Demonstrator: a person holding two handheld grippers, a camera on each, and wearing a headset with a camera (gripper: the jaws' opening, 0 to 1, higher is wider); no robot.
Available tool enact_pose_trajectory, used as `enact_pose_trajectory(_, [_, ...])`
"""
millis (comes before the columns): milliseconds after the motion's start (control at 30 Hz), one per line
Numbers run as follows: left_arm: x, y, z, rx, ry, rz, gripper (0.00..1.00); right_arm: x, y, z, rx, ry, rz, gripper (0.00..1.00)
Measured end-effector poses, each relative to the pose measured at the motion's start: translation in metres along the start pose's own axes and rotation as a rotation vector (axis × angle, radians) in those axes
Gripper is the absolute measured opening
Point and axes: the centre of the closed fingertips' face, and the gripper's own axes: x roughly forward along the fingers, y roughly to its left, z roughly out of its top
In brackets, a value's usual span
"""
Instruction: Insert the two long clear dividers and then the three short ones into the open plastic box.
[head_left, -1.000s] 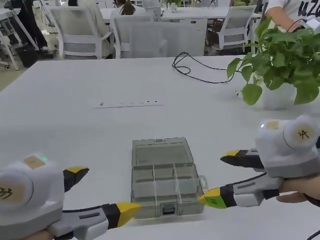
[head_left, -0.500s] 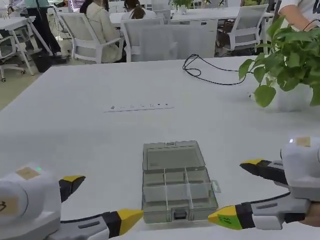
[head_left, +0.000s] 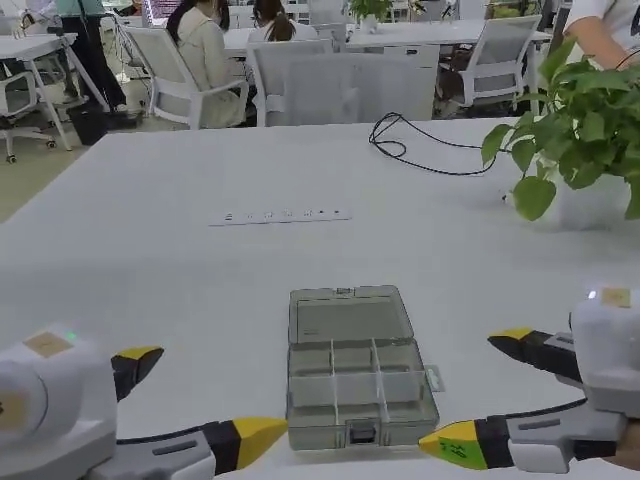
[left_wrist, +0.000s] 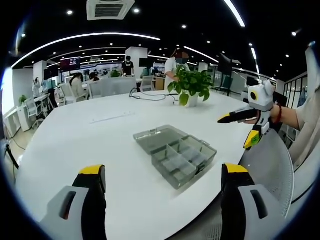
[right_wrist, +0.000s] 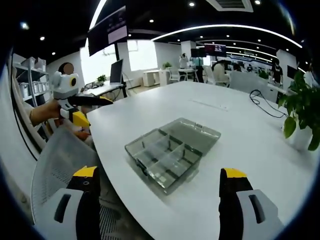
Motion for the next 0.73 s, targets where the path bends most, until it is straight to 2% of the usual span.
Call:
enact_pose_trajectory(367, [0.0002,0.0029,0.0010,-0.011,-0.013,0.014,1.00,0.0010,0.0007,-0.0048,-0.015,0.023,-0.009,1.00])
enact_pose_trajectory(733, [0.0013,0.0034,-0.0009,0.004,0.000,0.016,1.00,0.0016,-0.0007,-0.0041,-0.014,0.020,-0.016,1.00])
